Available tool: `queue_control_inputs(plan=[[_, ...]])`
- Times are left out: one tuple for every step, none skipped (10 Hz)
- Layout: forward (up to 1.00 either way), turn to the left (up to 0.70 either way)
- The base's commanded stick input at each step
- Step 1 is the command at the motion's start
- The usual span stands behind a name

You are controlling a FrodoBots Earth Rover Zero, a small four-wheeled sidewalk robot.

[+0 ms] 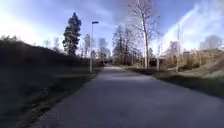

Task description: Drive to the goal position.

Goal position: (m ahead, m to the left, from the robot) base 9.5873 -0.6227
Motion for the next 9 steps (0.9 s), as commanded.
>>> queue_control_inputs(plan=[[1.0, 0.0], [1.0, 0.0], [1.0, 0.0], [1.0, 0.0], [1.0, 0.0], [1.0, 0.0], [1.0, 0.0], [1.0, 0.0], [1.0, 0.0]])
